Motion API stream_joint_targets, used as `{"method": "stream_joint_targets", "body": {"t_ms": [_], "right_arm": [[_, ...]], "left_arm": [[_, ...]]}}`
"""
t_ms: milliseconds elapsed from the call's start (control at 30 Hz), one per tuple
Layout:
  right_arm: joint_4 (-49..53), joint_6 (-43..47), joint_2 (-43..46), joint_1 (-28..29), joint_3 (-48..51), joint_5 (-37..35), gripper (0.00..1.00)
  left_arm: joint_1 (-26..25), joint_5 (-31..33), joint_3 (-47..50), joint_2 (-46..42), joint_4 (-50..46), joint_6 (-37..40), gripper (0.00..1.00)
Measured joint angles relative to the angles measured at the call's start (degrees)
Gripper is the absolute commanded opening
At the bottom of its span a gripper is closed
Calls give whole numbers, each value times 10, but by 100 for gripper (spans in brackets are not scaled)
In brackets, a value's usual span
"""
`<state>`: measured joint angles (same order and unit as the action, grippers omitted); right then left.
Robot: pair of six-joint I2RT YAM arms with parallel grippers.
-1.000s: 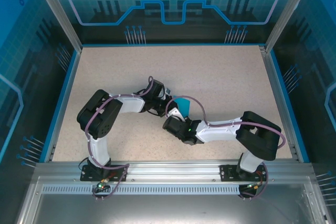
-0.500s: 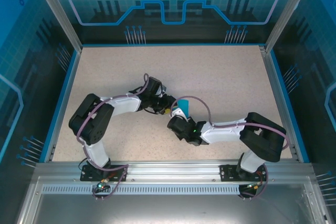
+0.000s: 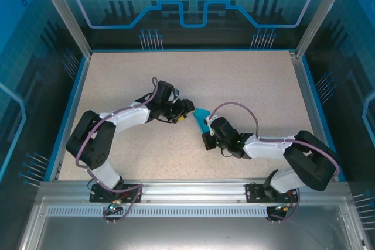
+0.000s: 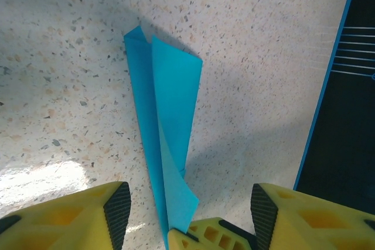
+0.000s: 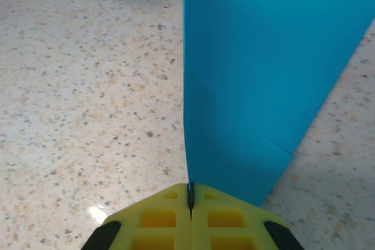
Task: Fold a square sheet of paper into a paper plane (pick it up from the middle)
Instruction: Fold the wing for the fifth time at the center of the table.
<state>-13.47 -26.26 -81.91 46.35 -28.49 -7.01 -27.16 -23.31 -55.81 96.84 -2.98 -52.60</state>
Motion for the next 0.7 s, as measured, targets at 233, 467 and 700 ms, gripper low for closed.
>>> {"method": "stream_joint_targets", "body": {"t_ms": [233, 467, 700], "right_arm": [[-12, 11, 0, 0, 8, 15, 1], [-7, 26, 0, 2, 11, 8, 3], [19, 38, 0, 17, 7, -20, 12]], "left_arm": [[-7, -25, -51, 82, -13, -1, 63], [-16, -35, -104, 123, -52, 3, 41], [-19, -40, -133, 147, -103, 22, 17]]}}
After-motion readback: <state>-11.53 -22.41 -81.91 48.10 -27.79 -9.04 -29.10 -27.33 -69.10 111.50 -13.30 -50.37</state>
